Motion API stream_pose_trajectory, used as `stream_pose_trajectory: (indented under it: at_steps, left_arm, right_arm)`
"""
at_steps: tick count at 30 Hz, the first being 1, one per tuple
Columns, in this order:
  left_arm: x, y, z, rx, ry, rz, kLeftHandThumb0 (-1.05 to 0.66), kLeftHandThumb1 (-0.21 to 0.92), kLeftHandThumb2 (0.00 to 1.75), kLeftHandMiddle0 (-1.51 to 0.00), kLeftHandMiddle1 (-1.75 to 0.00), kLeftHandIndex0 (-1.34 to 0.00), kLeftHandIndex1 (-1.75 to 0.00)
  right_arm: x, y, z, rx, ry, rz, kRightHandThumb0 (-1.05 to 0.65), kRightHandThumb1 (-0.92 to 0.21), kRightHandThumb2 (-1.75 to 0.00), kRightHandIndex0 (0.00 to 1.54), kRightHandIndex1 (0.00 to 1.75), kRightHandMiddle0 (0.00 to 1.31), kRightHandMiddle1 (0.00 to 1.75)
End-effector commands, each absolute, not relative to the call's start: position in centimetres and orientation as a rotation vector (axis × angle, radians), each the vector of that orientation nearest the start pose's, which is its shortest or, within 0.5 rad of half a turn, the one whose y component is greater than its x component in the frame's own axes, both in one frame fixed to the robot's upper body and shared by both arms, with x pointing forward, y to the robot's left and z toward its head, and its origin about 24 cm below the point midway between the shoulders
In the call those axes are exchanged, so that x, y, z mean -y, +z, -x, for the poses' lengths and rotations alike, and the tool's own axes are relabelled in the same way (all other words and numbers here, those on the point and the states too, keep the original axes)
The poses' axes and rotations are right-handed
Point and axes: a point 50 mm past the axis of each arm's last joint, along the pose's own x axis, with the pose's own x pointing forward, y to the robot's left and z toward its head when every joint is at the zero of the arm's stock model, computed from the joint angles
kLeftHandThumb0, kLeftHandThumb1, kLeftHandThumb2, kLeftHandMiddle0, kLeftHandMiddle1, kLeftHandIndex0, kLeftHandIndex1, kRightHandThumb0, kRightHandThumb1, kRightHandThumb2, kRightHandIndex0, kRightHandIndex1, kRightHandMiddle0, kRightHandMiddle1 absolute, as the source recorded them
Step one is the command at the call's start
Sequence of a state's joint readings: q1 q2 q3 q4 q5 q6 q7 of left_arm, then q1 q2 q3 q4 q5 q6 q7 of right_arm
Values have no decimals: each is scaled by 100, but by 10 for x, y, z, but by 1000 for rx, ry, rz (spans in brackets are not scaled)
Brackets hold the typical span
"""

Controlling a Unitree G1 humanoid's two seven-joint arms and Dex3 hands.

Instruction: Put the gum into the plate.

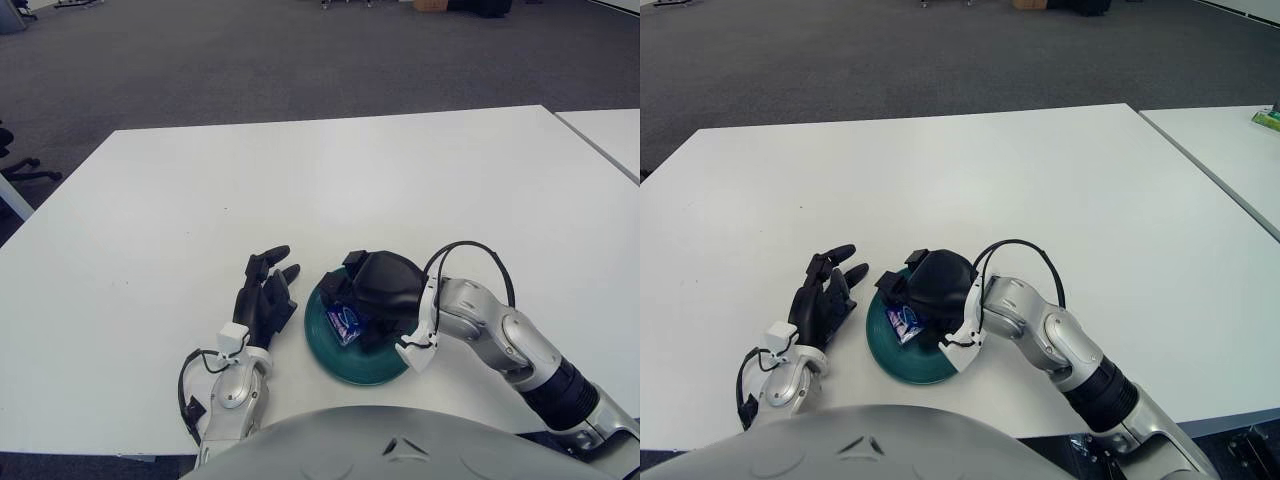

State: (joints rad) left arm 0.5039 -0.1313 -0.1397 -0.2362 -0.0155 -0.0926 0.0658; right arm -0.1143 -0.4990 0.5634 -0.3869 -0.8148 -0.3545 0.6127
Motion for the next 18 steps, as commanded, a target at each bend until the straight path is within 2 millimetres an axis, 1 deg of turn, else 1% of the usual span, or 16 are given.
stream_pose_trajectory:
  at_steps: [1, 3, 6, 15, 18]
  left_arm:
    - [-131, 12, -156, -132, 164, 145, -83, 92, 99, -26, -13, 0, -70]
    - [-131, 12, -156, -128, 167, 155, -84, 92, 101, -25, -8, 0, -63]
    - [-131, 11, -157, -121, 164, 190, -85, 92, 103, -22, -4, 0, -54]
    - [-132, 9, -159, -112, 144, 228, -89, 92, 105, -19, -1, 0, -41]
    - [-132, 7, -159, -113, 129, 231, -90, 92, 105, -17, 0, 0, -38]
  right_arm:
    - [61, 97, -190, 568, 1203, 1381, -103, -92, -102, 8, 10, 0, 12]
    - [62, 98, -189, 568, 1205, 1372, -104, -92, -103, 5, 6, 0, 5]
    - [66, 95, -188, 573, 1193, 1340, -105, -92, -105, 1, 2, 0, 1]
    - [70, 93, -188, 581, 1150, 1251, -105, -92, -105, 0, 0, 0, 0]
    - [72, 93, -188, 583, 1098, 1204, -105, -92, -104, 0, 0, 0, 0]
